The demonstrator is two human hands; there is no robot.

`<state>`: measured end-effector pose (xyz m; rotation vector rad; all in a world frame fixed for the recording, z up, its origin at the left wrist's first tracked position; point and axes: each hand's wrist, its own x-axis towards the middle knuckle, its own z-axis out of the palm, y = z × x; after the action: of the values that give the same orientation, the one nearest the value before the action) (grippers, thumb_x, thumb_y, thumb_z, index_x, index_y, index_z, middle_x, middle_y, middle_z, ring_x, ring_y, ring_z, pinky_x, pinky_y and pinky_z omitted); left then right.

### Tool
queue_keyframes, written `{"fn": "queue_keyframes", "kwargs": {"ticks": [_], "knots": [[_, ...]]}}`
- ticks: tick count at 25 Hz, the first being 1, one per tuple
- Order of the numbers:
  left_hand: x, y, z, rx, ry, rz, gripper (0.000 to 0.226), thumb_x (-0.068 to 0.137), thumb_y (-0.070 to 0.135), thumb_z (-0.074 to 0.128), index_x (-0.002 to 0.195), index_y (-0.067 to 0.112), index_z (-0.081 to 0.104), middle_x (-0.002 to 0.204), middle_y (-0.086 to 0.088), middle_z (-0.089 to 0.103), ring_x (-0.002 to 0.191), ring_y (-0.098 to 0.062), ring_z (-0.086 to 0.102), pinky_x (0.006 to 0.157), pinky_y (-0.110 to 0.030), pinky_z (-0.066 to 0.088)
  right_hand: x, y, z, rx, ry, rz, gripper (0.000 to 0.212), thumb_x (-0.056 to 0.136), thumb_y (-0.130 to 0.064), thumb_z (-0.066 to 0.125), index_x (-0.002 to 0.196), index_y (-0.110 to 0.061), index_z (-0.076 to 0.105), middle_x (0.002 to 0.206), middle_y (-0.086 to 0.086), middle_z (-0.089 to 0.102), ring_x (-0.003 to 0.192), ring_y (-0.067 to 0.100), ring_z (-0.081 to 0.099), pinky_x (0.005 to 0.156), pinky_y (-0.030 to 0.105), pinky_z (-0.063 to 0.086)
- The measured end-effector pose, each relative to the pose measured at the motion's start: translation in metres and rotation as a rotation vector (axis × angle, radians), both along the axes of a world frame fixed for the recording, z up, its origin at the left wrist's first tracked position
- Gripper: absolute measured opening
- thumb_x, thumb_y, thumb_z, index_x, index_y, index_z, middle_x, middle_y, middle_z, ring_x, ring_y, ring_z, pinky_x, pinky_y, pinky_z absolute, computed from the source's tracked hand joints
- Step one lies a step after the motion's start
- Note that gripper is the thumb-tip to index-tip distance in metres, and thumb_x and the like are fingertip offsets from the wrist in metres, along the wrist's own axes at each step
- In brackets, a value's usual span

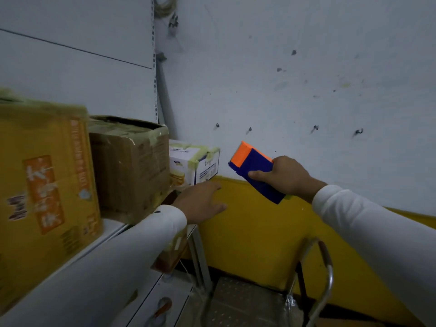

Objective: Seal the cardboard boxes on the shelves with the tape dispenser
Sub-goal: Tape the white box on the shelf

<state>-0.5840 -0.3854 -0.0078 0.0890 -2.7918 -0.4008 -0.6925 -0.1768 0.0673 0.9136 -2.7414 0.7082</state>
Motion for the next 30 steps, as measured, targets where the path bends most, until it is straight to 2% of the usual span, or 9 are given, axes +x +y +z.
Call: {"fn": "queue_keyframes", "kwargs": {"ticks": [7,11,14,16,19,24,28,30], "knots": [[-0.091,-0.055,-0.013,0.064,-0.004,0.209,0.062,0.085,0.053,0.058,0.138,0.026,0.040,0.138,0.002,0.047,0.121,-0.018,0.049,0.096,-0.036,0.047,-0.138,-0.056,-0.037,-0.060,-0.099,0.213,0.055,0.084,-0.059,0.066,0.061,-0.012,0.049,0.057,0.005,0.057,0.048,0.018,0.052,0.050,0.027,0.037],[-0.141,-0.065,0.010,0.061,0.063,0.385,0.059,0.085,0.054,0.059,0.136,0.028,0.043,0.133,0.003,0.052,0.112,-0.016,0.055,0.087,-0.032,0.052,-0.217,-0.081,-0.023,-0.104,-0.169,0.370,0.053,0.084,-0.057,0.066,0.071,-0.007,0.059,0.068,0.010,0.066,0.055,0.019,0.059,0.054,0.027,0.041],[-0.169,-0.072,0.021,0.060,0.125,0.488,0.060,0.083,0.058,0.057,0.135,0.031,0.043,0.133,0.006,0.051,0.107,-0.015,0.056,0.082,-0.031,0.054,-0.267,-0.103,-0.009,-0.188,-0.179,0.480,0.051,0.083,-0.055,0.069,0.066,-0.009,0.055,0.064,0.008,0.063,0.053,0.018,0.057,0.052,0.026,0.039],[-0.181,-0.079,0.025,0.066,0.128,0.546,0.060,0.084,0.058,0.056,0.136,0.031,0.042,0.134,0.008,0.051,0.109,-0.014,0.055,0.085,-0.032,0.053,-0.286,-0.121,-0.006,-0.229,-0.230,0.553,0.048,0.082,-0.052,0.071,0.062,-0.012,0.054,0.061,0.004,0.063,0.052,0.015,0.057,0.052,0.024,0.039],[-0.201,-0.096,0.032,-0.057,0.066,0.583,0.060,0.087,0.057,0.053,0.138,0.028,0.041,0.134,0.006,0.051,0.116,-0.012,0.051,0.096,-0.032,0.046,-0.311,-0.152,-0.010,-0.182,-0.229,0.629,0.044,0.082,-0.053,0.072,0.066,-0.015,0.056,0.066,0.001,0.065,0.057,0.013,0.061,0.054,0.024,0.042],[-0.232,-0.131,0.038,-0.103,0.086,0.553,0.063,0.086,0.058,0.052,0.139,0.025,0.041,0.134,0.004,0.052,0.116,-0.013,0.052,0.096,-0.029,0.042,-0.343,-0.206,-0.004,-0.253,-0.267,0.690,0.050,0.082,-0.052,0.073,0.081,-0.003,0.066,0.080,0.011,0.073,0.072,0.024,0.070,0.061,0.029,0.047],[-0.255,-0.158,0.043,-0.051,0.095,0.606,0.068,0.083,0.063,0.053,0.139,0.025,0.042,0.139,0.002,0.049,0.120,-0.017,0.050,0.100,-0.033,0.041,-0.359,-0.243,0.009,-0.125,-0.137,0.691,0.049,0.080,-0.057,0.071,0.076,-0.010,0.061,0.076,0.008,0.071,0.071,0.023,0.069,0.061,0.030,0.047],[-0.267,-0.166,0.037,0.033,0.006,0.656,0.085,0.073,0.077,0.051,0.139,0.025,0.040,0.142,0.000,0.045,0.125,-0.020,0.046,0.104,-0.038,0.039,-0.369,-0.261,0.017,-0.114,-0.056,0.672,0.050,0.079,-0.060,0.070,0.074,-0.012,0.059,0.075,0.007,0.071,0.069,0.022,0.068,0.061,0.032,0.049]]}}
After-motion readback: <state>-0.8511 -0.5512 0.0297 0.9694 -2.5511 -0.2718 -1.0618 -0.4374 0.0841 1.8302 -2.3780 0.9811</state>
